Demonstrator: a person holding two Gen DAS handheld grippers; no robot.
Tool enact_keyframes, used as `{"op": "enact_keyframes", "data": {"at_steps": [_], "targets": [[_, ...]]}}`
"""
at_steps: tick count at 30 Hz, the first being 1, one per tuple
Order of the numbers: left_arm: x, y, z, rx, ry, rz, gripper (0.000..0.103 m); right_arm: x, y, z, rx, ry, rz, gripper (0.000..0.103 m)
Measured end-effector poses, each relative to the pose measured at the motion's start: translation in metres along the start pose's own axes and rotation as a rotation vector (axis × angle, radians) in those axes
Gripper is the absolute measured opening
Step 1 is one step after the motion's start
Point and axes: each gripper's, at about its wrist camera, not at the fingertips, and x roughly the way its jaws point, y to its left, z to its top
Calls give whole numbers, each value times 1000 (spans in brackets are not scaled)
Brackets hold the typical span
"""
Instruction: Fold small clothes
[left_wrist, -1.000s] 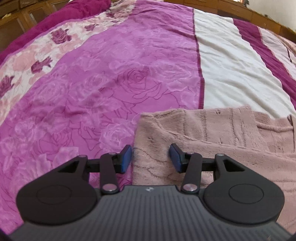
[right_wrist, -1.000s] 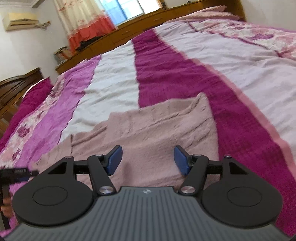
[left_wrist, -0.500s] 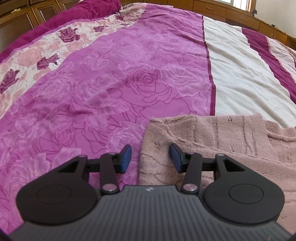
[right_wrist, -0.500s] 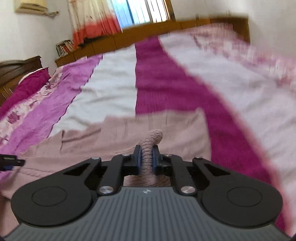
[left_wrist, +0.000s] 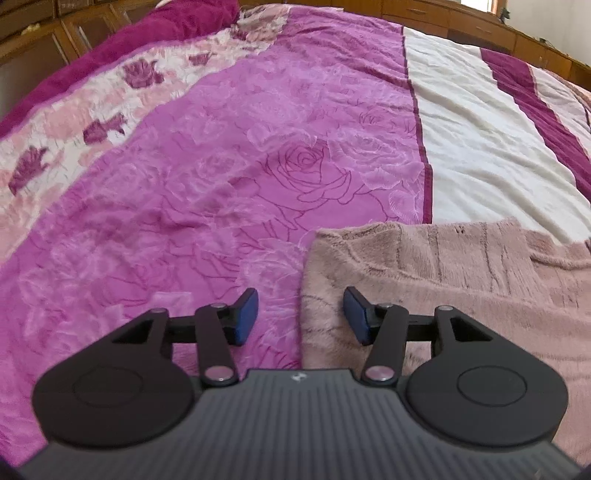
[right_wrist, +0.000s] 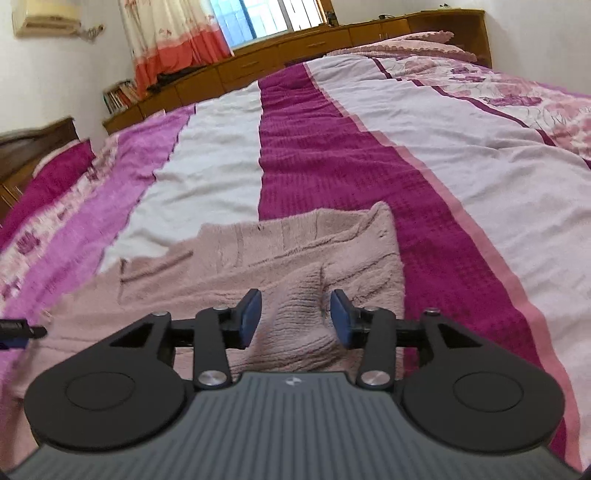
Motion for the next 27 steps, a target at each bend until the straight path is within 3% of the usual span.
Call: {"op": "enact_keyframes", "data": {"at_steps": [11,27], "targets": [[-54,20,-14,27,-30,41,52,-57,0,-10,-3,-3,61,56],[-123,31,-69,34,21,-9,52,-115,12,-32,-16,50,168,56]]}}
